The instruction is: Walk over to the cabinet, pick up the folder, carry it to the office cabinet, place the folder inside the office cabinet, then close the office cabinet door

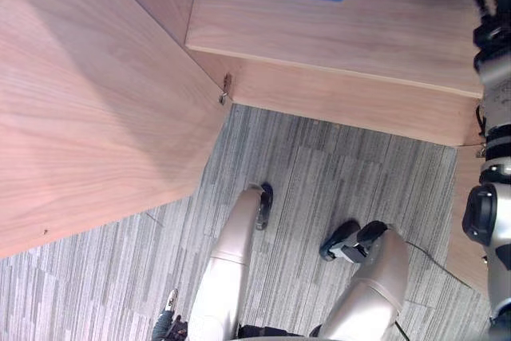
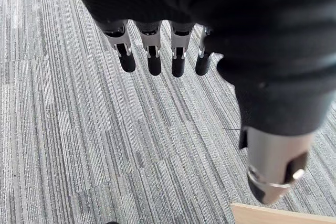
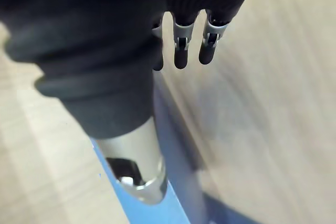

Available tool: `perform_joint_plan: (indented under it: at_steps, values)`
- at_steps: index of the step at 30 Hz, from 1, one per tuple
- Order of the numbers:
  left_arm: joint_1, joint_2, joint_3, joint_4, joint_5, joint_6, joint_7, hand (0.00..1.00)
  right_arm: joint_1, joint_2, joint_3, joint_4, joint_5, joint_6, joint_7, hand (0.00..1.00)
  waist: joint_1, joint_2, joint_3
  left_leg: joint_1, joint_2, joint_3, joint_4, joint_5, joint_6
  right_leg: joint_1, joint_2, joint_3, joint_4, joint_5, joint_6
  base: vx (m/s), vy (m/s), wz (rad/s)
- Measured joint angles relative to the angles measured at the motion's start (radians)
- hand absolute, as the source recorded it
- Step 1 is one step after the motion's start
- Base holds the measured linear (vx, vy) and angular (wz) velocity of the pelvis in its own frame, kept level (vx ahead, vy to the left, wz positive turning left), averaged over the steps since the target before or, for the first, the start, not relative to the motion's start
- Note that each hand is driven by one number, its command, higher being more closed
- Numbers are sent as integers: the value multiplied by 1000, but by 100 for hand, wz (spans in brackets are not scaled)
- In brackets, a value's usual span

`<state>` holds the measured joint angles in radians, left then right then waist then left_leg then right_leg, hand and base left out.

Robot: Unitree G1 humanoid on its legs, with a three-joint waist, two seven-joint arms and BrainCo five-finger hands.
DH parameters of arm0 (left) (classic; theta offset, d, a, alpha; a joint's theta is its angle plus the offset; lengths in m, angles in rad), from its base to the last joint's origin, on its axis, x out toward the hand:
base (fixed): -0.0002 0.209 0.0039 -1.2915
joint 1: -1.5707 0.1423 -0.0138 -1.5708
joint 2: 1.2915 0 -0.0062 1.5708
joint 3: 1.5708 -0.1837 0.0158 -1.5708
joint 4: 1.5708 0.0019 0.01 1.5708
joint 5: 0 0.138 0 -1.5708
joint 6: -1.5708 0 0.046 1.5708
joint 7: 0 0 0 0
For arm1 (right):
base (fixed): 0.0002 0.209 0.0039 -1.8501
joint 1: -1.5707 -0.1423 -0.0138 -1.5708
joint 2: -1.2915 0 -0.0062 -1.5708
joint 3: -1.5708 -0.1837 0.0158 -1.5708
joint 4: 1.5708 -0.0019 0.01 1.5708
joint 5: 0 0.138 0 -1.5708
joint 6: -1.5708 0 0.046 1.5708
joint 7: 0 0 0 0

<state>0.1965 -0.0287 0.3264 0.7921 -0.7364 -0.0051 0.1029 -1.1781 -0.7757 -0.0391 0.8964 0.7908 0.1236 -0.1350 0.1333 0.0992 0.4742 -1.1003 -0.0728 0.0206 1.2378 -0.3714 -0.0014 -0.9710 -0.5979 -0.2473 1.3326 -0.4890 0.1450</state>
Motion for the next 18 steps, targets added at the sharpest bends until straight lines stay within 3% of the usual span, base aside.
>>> perform_joint_plan:
  at_steps: [3, 10, 12, 18]
  values:
    - [-12, 12, 43, 5, 22, 2, -12, 0, -10, 0, -1, 44, -122, 33, 38, 0, 1, 0, 0, 1, 9, 0, 3, 0, -1, 0, 4, 1, 1, 0, -8, 45, -26, -7]
    - [-57, 60, 145, 24, 49, 10, -33, 0, -12, 1, -15, 101, -385, 56, 130, 0, 1, -5, -3, 9, 28, 0, 2, 5, -8, 0, 22, 1, 2, 3, -27, 32, -37, -7]
    - [-63, 73, 164, 24, 70, 17, -54, 0, -5, 6, -18, 103, -517, 63, 179, 0, 2, -6, -4, 23, 34, 2, -1, 6, -9, 10, 28, 2, -2, 5, -31, 40, -36, -8]
    - [-97, 89, 210, 28, 102, 18, -97, 0, 35, 49, -25, 100, -660, 52, 249, 0, 11, -20, -19, 69, 55, 16, -56, 24, -19, 34, 53, 1, -48, 22, -60, 38, -47, -12]
